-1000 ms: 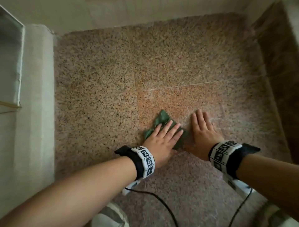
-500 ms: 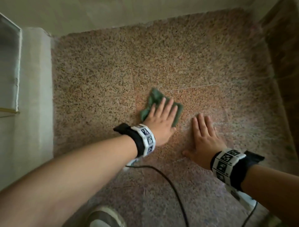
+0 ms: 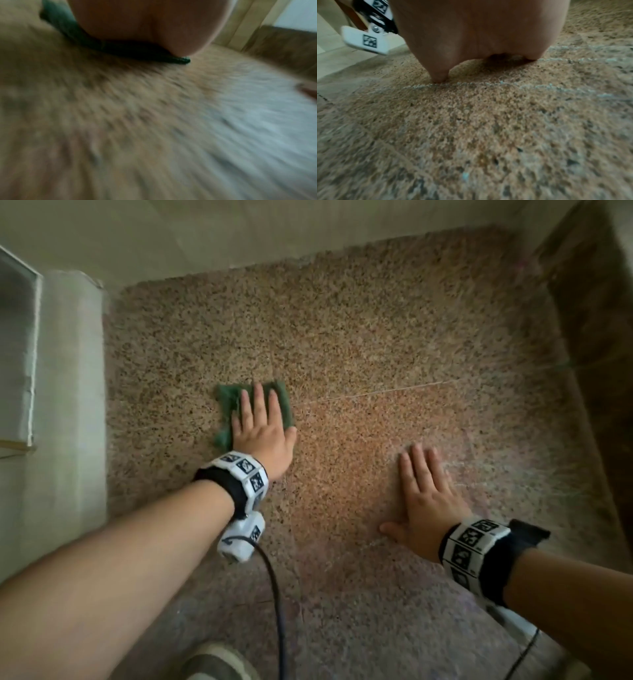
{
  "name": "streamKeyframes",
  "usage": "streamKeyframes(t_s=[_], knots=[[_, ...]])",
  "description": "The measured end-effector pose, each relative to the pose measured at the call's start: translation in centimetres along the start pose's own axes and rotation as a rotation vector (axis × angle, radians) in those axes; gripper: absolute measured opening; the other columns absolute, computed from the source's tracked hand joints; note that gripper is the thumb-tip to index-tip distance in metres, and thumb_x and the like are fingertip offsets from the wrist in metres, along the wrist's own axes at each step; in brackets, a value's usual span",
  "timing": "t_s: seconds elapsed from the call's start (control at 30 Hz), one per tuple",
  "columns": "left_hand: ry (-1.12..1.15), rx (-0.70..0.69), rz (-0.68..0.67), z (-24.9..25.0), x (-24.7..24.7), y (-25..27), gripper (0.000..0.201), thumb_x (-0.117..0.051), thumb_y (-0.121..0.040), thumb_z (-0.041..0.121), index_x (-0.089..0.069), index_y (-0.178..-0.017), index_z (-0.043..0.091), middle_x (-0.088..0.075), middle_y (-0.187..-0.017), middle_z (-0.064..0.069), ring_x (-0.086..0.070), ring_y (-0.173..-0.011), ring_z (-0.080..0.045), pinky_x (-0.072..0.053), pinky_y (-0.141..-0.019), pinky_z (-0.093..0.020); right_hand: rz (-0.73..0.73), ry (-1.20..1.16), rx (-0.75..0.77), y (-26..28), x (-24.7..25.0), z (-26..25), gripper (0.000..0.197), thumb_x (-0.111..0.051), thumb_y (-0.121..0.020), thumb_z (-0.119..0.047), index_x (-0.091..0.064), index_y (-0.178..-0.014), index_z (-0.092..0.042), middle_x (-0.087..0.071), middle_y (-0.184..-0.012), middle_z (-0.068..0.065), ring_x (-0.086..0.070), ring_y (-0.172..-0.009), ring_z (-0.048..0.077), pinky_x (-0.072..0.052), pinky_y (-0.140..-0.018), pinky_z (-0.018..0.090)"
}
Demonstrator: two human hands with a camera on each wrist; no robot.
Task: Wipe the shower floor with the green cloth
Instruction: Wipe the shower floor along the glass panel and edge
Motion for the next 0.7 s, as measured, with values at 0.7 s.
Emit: streamKeyframes(t_s=[0.7], knots=[[-0.012, -0.056, -0.109, 0.8, -4.7, 9.2, 0.078, -0.027, -0.101, 0.048, 0.018, -0.153, 0.012, 0.032, -0.157, -0.009, 0.029, -0.145, -0.03, 0.009, -0.12, -0.051, -0.001, 0.04, 0.009, 0.1, -0.1, 0.0, 0.123, -0.05, -0.08, -0.076, 0.031, -0.147, -0.012, 0.038, -0.154, 0.008, 0.031, -0.143, 0.032, 0.006, -0.119, 0.043]])
Point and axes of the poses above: each hand's wrist, its own y-axis away from the middle knuckle, its own x-axis out of the back of the hand, z = x × y, the point moved 2 cm from there along -y, towards the middle knuckle
